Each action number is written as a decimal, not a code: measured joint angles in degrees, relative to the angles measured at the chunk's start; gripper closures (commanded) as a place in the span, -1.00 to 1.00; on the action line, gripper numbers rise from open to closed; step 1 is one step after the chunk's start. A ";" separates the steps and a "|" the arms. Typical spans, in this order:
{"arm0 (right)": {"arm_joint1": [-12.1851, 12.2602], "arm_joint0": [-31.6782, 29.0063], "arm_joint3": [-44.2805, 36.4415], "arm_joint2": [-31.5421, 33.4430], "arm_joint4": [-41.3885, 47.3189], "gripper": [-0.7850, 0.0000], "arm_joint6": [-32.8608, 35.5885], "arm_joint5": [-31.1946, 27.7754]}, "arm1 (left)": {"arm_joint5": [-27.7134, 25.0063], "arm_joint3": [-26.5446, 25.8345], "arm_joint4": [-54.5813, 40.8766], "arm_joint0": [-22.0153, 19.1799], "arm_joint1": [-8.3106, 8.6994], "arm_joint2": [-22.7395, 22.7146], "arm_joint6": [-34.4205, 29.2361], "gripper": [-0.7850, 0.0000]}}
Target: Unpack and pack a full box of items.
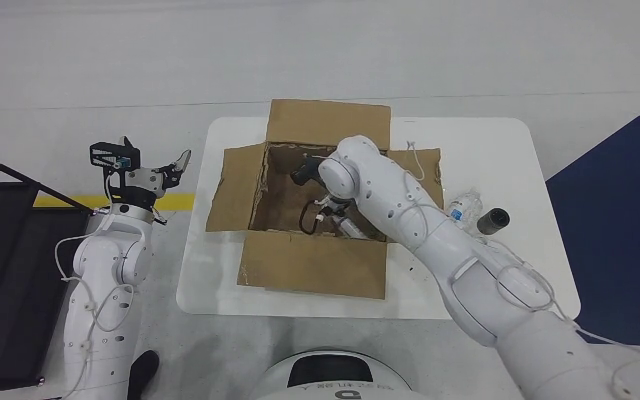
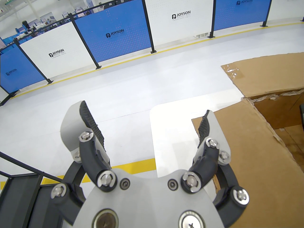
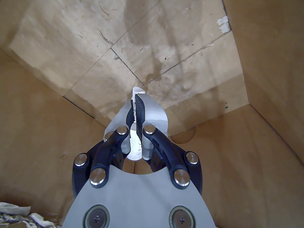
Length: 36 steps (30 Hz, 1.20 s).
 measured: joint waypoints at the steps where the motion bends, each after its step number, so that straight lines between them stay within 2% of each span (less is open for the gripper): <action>1: 0.21 -0.32 -0.63 0.27 -0.28 1.00 0.17 0.13 | 0.00 0.00 0.00 0.00 0.00 0.00 0.00 -1.00; 2: 0.47 -0.72 -1.40 0.61 -0.65 1.00 0.49 0.38 | 0.00 0.00 0.00 0.00 0.00 0.00 0.00 -1.00; 4: 0.79 -1.31 -2.35 1.02 -1.07 0.73 1.08 0.85 | 0.00 0.00 0.00 0.00 0.00 0.00 0.00 -1.00; 5: 0.94 -1.66 -2.71 1.24 -1.26 0.50 1.48 1.12 | 0.00 0.00 0.00 0.00 0.00 0.00 0.00 -1.00; 7: 1.10 -2.01 -2.84 1.51 -1.55 0.20 1.96 1.63 | 0.00 0.00 0.00 0.00 0.00 0.00 0.00 -1.00; 13: 1.57 -2.74 -3.79 2.73 -2.13 -0.07 2.07 2.78 | 0.00 0.00 0.00 0.00 0.00 0.00 0.00 -1.00; 14: 1.72 -2.89 -4.12 3.05 -2.34 -0.04 2.15 3.08 | 0.00 0.00 0.00 0.00 0.00 0.00 0.00 -1.00; 18: 2.40 -3.77 -5.49 4.32 -3.47 -0.12 3.07 4.51 | 0.00 0.00 0.00 0.00 0.00 0.00 0.00 -1.00; 20: 2.74 -4.33 -6.32 4.91 -3.98 -0.33 3.45 4.86 | 0.00 0.00 0.00 0.00 0.00 0.00 0.00 -1.00; 22: 3.02 -4.79 -7.18 5.40 -4.56 -0.44 3.52 5.32 | 0.00 0.00 0.00 0.00 0.00 0.00 0.00 -1.00; 28: 4.03 -6.60 -10.61 7.10 -7.34 -0.60 5.12 8.14 | 0.00 0.00 0.00 0.00 0.00 0.00 0.00 -1.00; 32: 4.36 -7.28 -9.98 8.02 -7.59 -0.58 6.62 9.01 | 0.00 0.00 0.00 0.00 0.00 0.00 0.00 -1.00; 36: 4.05 -6.93 -7.68 7.89 -6.66 -0.31 7.19 8.56 | 0.00 0.00 0.00 0.00 0.00 0.00 0.00 -1.00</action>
